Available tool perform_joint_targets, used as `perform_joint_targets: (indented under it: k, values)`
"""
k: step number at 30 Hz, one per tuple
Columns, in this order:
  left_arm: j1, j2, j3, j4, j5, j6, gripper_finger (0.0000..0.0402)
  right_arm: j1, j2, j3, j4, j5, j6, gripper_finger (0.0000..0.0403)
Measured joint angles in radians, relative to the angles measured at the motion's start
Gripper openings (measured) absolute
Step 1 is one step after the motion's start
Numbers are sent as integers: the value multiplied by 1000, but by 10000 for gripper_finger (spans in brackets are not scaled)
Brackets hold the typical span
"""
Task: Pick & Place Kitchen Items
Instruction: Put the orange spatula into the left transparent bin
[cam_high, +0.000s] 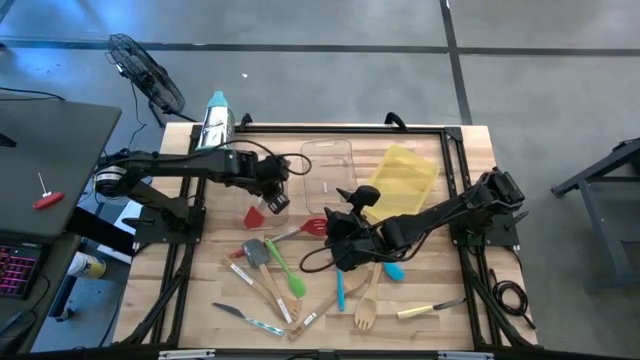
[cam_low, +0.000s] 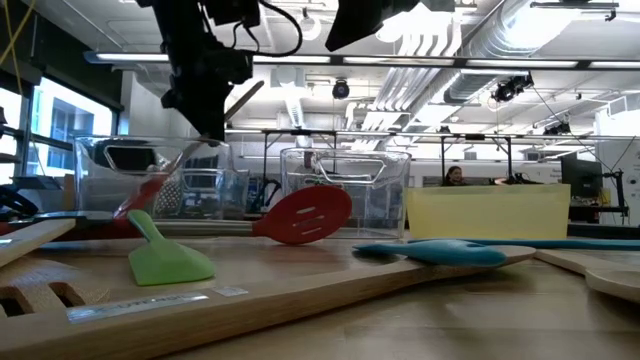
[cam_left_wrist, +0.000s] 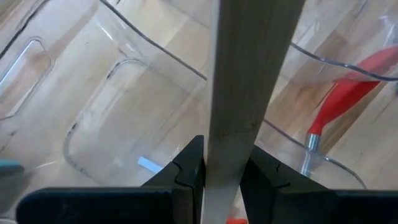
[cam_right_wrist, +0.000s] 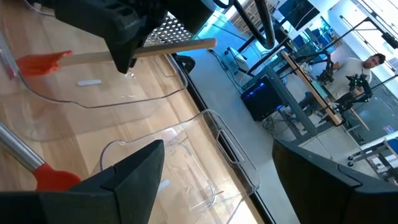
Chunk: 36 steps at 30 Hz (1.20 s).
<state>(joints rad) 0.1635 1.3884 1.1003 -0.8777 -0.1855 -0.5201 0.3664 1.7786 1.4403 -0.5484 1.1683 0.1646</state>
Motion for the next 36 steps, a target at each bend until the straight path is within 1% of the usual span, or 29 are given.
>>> perform_joint_targets:
  k: [7,16,24,36]
  values:
    - [0,0,-26,14,-4,-8,66,0,0,0,0,0,13,293]
    - [1,0,-27,2,-18,-44,66,0,0,0,1,0,16,293]
    - [0,0,-27,-37,-75,-64,69,0,0,0,1,-14,16,293]
    - [0,1,-27,-46,-73,-61,76,0,0,0,1,-19,22,293]
